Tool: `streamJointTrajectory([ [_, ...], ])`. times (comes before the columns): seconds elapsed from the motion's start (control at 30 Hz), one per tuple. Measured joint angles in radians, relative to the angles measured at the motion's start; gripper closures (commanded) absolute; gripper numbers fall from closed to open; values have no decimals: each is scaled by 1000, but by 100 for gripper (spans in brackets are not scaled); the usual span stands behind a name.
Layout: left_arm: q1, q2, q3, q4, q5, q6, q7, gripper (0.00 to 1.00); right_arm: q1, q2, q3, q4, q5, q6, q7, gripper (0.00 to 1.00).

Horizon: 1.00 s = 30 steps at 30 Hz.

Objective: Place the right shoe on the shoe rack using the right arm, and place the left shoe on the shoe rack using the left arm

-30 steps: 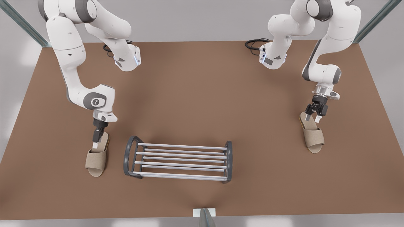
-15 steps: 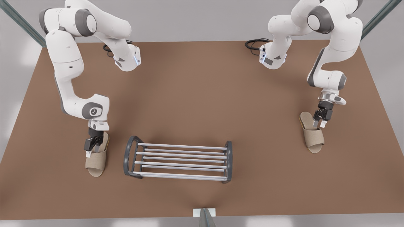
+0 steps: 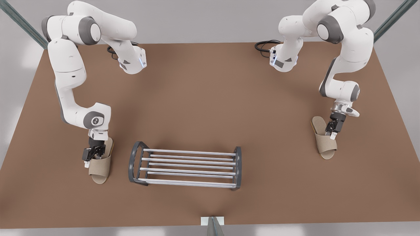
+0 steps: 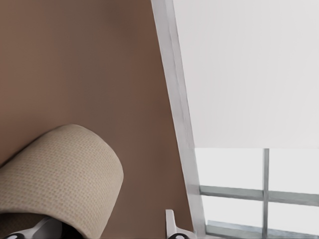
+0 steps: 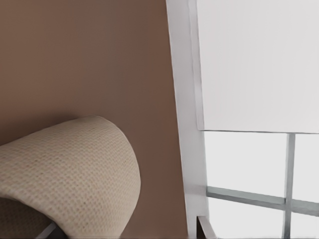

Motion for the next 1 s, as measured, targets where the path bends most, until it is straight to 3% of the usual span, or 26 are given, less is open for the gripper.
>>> streamJointTrajectory([
  [0.07,0,12,-2,9,0,0,3,0,1,3,-3,3,0,-1,13,20],
  [0.13,0,21,-7,22,-1,1,6,0,2,7,-4,7,0,-1,25,23],
  [0.17,0,24,-8,25,-1,1,7,9,2,8,-4,9,0,-1,31,28],
  [0.2,0,26,-9,26,-1,1,8,25,2,9,-4,10,0,-1,36,29],
  [0.27,0,29,-10,27,-1,1,11,34,12,15,-10,16,0,-2,45,37],
  [0.43,0,31,-12,29,0,2,16,42,16,34,-19,24,0,-6,66,37],
  [0.6,0,31,-16,30,0,7,19,60,19,44,-19,32,0,-12,82,49],
  [0.67,0,30,-16,35,1,9,21,64,21,45,-19,33,0,-14,87,56],
  [0.8,-1,20,-24,43,3,14,24,68,22,47,-19,33,0,-16,96,58],
  [0.93,-2,-103,-124,67,6,111,23,71,23,43,-19,36,0,-16,102,61],
  [1.0,-6,-169,-190,86,9,198,20,77,23,41,-19,36,0,-16,104,61],
])
